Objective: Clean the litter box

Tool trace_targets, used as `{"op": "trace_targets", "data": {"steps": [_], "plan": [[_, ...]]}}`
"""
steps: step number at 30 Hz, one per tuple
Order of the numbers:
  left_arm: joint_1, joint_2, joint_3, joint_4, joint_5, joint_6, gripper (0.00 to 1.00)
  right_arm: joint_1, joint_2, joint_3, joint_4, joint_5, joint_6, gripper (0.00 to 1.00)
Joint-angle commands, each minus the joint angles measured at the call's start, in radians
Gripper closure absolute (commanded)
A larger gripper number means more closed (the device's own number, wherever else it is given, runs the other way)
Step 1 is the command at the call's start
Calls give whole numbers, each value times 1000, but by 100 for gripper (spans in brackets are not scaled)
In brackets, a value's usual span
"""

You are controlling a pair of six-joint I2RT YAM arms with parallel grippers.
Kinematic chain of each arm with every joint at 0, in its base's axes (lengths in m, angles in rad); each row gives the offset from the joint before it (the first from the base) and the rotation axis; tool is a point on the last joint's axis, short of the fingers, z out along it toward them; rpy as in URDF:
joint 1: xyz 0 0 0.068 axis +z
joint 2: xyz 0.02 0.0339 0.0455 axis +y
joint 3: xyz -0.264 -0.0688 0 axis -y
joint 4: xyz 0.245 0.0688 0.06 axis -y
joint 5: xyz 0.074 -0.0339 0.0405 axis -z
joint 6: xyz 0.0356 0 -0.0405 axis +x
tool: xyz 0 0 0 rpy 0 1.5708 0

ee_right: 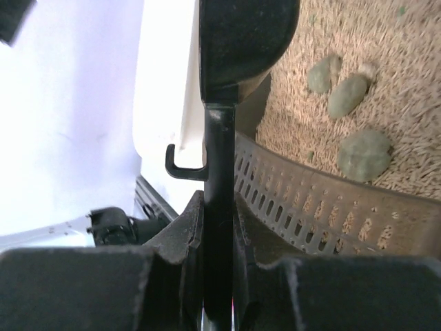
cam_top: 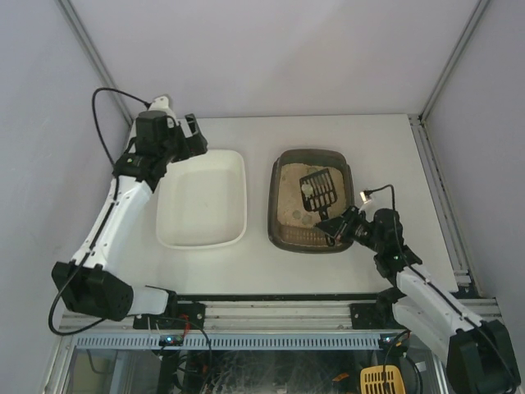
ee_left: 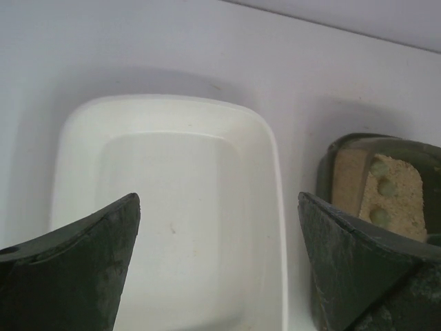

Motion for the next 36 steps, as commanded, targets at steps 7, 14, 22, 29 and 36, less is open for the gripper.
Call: {"op": "trace_targets", "data": {"steps": [7, 14, 22, 29, 36], "plan": [[158, -111, 2, -139, 29, 72, 0, -146, -112, -119, 316, -113, 173, 100], [167, -143, -24, -168, 37, 79, 0, -194, -54, -189, 490, -191, 273, 100], [167, -162, -67, -133, 56, 67, 0, -151, -27, -143, 467, -198, 261, 100], [169, -164, -82, -125, 63, 72, 0, -44, 13, -99, 402, -139, 198, 100], [169, -169, -91, -120, 61, 78, 0, -122, 46, -121, 512, -188, 274, 100]]}}
